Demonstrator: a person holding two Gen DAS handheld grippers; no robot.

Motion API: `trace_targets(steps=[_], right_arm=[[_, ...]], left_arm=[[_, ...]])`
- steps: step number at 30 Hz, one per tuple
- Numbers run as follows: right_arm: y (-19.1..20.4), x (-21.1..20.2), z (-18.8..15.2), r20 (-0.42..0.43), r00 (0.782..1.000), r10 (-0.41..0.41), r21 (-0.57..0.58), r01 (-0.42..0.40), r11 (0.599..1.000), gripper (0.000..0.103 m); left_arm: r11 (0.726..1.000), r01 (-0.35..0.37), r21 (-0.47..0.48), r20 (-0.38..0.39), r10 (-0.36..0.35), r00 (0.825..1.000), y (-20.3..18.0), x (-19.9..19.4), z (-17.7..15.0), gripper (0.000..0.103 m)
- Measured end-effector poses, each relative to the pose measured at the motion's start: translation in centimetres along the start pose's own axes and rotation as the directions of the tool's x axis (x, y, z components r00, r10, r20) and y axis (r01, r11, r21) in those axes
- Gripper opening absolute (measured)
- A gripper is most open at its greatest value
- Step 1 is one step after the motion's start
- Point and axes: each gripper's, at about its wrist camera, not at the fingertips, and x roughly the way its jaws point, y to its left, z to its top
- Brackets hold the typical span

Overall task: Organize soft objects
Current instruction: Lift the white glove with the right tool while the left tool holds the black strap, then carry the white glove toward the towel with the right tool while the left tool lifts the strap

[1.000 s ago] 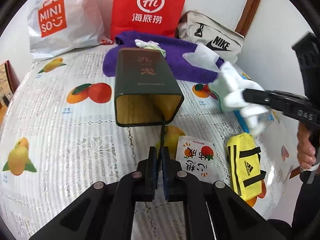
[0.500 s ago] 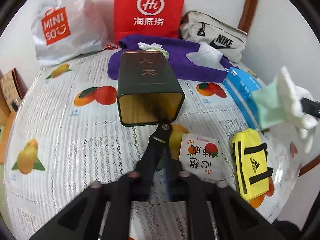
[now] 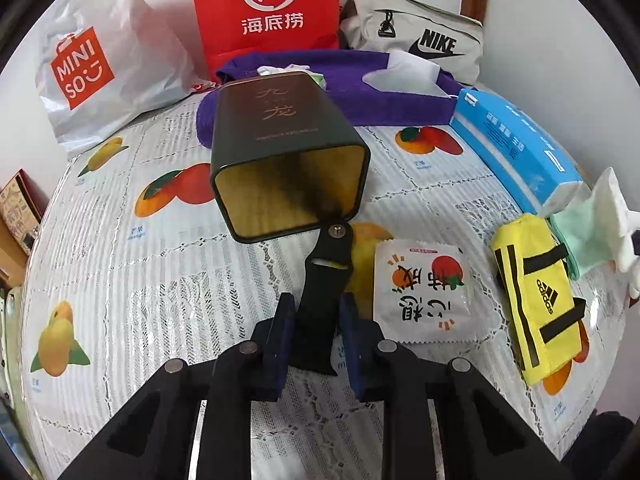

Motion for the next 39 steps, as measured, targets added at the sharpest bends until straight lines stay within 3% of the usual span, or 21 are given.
trace_targets(steps=[7,15,25,39], right_arm=[[-0.9,0.8,-0.5,-0.022,1.000,0.001,0.019,-0.001,1.000,0.009],[-0.9,0.9,-0.8,-0.024,1.000,0.014,0.009,-0.014,1.000,0.009],[-0.5,-0.7,-0.2,0.017,1.000,0.013,-0.028,-0.013,1.000,0.009],[-1.0,-3.1,1.0,0.059,0.998,-0.014,-0.047,0.016,0.999,0.009]], left_arm=[[1.000,0.003,-0.013,-0.003,-0.003,1.000,-0.1,0.4,0.1,0.025],[1.000,0.006,-0.019,-0.020,-0.006,1.000,-0.5,-0.1,0.3,0.020],[0.996,0.051,-0.067,0.031,-0.049,0.998,-0.5,-2.5,0.0,0.020],[0.993,0.053,-0.106,0.120,-0.040,0.992,0.0,-7.5,0.4,0.020]])
